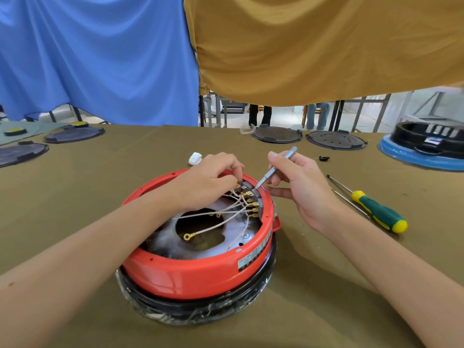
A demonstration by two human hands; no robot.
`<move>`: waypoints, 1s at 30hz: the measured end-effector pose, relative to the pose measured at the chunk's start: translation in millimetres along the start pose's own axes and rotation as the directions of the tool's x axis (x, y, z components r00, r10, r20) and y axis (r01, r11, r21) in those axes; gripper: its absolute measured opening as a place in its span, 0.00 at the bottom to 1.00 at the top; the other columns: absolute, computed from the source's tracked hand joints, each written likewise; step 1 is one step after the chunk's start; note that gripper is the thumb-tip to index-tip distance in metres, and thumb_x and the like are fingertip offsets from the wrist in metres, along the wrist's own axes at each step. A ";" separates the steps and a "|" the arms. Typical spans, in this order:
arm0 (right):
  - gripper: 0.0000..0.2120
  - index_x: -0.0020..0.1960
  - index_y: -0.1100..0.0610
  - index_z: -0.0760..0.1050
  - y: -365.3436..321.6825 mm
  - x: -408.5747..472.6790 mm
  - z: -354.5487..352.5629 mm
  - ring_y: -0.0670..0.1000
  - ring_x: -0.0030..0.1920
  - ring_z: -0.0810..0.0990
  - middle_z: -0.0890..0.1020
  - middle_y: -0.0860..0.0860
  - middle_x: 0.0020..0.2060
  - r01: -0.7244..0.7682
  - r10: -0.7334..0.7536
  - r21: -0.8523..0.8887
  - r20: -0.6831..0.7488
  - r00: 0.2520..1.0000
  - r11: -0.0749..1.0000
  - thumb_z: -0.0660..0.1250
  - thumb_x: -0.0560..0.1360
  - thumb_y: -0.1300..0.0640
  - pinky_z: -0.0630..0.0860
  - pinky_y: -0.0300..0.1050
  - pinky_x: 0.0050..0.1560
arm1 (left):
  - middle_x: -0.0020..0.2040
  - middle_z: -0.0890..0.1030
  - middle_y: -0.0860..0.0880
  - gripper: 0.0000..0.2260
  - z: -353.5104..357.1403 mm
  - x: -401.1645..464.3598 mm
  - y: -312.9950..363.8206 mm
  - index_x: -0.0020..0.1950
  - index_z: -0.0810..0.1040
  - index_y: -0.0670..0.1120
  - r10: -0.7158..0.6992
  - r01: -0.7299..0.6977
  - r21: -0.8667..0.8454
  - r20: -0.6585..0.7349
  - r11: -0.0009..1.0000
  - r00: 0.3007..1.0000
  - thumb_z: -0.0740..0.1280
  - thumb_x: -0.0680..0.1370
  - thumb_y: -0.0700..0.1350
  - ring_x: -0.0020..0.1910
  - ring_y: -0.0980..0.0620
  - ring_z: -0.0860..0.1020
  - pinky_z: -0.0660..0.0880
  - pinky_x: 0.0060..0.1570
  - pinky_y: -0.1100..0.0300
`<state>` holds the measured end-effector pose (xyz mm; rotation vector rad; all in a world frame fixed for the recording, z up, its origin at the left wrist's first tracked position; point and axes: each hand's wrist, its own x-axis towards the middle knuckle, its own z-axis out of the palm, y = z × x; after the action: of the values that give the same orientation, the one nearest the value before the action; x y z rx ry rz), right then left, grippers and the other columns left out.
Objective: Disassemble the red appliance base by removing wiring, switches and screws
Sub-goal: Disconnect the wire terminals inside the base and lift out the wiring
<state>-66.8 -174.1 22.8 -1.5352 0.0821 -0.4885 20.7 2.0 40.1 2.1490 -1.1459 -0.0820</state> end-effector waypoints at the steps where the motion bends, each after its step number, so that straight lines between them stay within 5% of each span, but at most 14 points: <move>1: 0.13 0.39 0.55 0.76 -0.4 -0.2 0.0 0.41 0.30 0.77 0.74 0.48 0.26 0.001 -0.001 -0.004 -0.001 1.000 1.000 0.65 0.81 0.53 0.79 0.38 0.37 | 0.62 0.74 0.55 0.09 -1.7 0.4 -0.3 0.52 0.73 0.52 -0.018 0.021 0.056 -0.046 0.998 0.999 0.61 0.78 0.39 0.67 0.54 0.68 0.62 0.70 0.45; 4: 0.13 0.39 0.55 0.76 -1.5 -0.7 0.1 0.41 0.30 0.77 0.74 0.48 0.26 0.005 -0.005 -0.001 0.001 1.000 1.000 0.65 0.81 0.53 0.79 0.38 0.37 | 0.67 0.70 0.54 0.20 -10.9 1.8 -5.4 0.65 0.67 0.61 -0.169 0.200 0.304 -0.125 0.931 0.978 0.60 0.78 0.41 0.69 0.49 0.65 0.60 0.68 0.46; 6: 0.13 0.39 0.55 0.76 -2.2 -0.8 -0.5 0.42 0.30 0.77 0.74 0.48 0.26 0.005 -0.005 0.005 -0.001 1.000 1.000 0.65 0.81 0.53 0.80 0.39 0.37 | 0.70 0.68 0.49 0.24 -18.7 2.2 -11.0 0.71 0.64 0.62 -0.306 0.300 0.410 -0.051 0.861 0.951 0.58 0.78 0.40 0.68 0.44 0.67 0.62 0.69 0.45; 11: 0.11 0.40 0.55 0.76 -3.5 -0.7 -1.6 0.45 0.34 0.78 0.76 0.48 0.27 0.018 -0.018 -0.004 0.000 1.000 1.000 0.65 0.81 0.53 0.82 0.42 0.39 | 0.69 0.72 0.46 0.30 -38.8 4.1 -15.3 0.75 0.64 0.61 -0.343 0.233 0.543 0.109 0.806 0.933 0.54 0.79 0.33 0.63 0.45 0.72 0.68 0.61 0.55; 16: 0.10 0.43 0.56 0.76 -6.3 -1.2 -3.6 0.47 0.36 0.80 0.78 0.48 0.28 0.035 -0.035 -0.022 -0.005 0.999 0.999 0.65 0.81 0.53 0.84 0.47 0.46 | 0.54 0.78 0.46 0.30 -45.1 3.0 -19.1 0.74 0.62 0.63 -0.343 0.170 0.675 0.130 0.718 0.930 0.55 0.78 0.36 0.48 0.45 0.74 0.72 0.48 0.54; 21: 0.08 0.44 0.56 0.76 -8.4 -1.1 -5.2 0.44 0.34 0.81 0.80 0.48 0.29 0.077 -0.078 -0.042 -0.014 0.997 0.996 0.65 0.81 0.56 0.84 0.46 0.46 | 0.66 0.76 0.44 0.33 -43.5 -0.1 -30.6 0.78 0.53 0.64 -0.312 0.184 0.773 0.019 0.607 0.950 0.54 0.78 0.38 0.58 0.41 0.76 0.72 0.51 0.53; 25: 0.06 0.46 0.57 0.76 -7.6 -2.1 -5.9 0.44 0.36 0.81 0.80 0.46 0.30 0.138 -0.142 -0.111 -0.026 0.989 0.984 0.64 0.81 0.57 0.85 0.48 0.44 | 0.61 0.75 0.48 0.29 -43.1 -5.6 -40.0 0.77 0.58 0.60 -0.192 0.140 0.621 0.017 0.772 0.981 0.56 0.80 0.37 0.63 0.46 0.73 0.69 0.61 0.53; 27: 0.07 0.46 0.57 0.76 -6.8 -2.4 -5.7 0.45 0.36 0.80 0.80 0.46 0.30 0.160 -0.166 -0.135 -0.035 0.985 0.978 0.64 0.81 0.57 0.85 0.50 0.44 | 0.67 0.73 0.50 0.27 -47.4 -9.7 -42.3 0.75 0.62 0.57 -0.131 0.090 0.442 0.063 0.893 0.989 0.57 0.80 0.35 0.67 0.50 0.71 0.66 0.68 0.53; 30: 0.08 0.45 0.56 0.76 -5.4 -1.9 -5.7 0.45 0.36 0.80 0.79 0.46 0.30 0.181 -0.189 -0.166 -0.040 0.981 0.969 0.64 0.82 0.56 0.85 0.51 0.44 | 0.74 0.69 0.55 0.28 -53.4 -18.1 -49.7 0.74 0.64 0.59 -0.143 0.092 0.384 0.105 0.918 0.984 0.55 0.80 0.33 0.70 0.53 0.68 0.64 0.68 0.58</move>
<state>-71.8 -178.6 27.2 -1.6975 0.0212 -0.6867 64.0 63.1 46.4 2.5896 -1.1804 -0.0599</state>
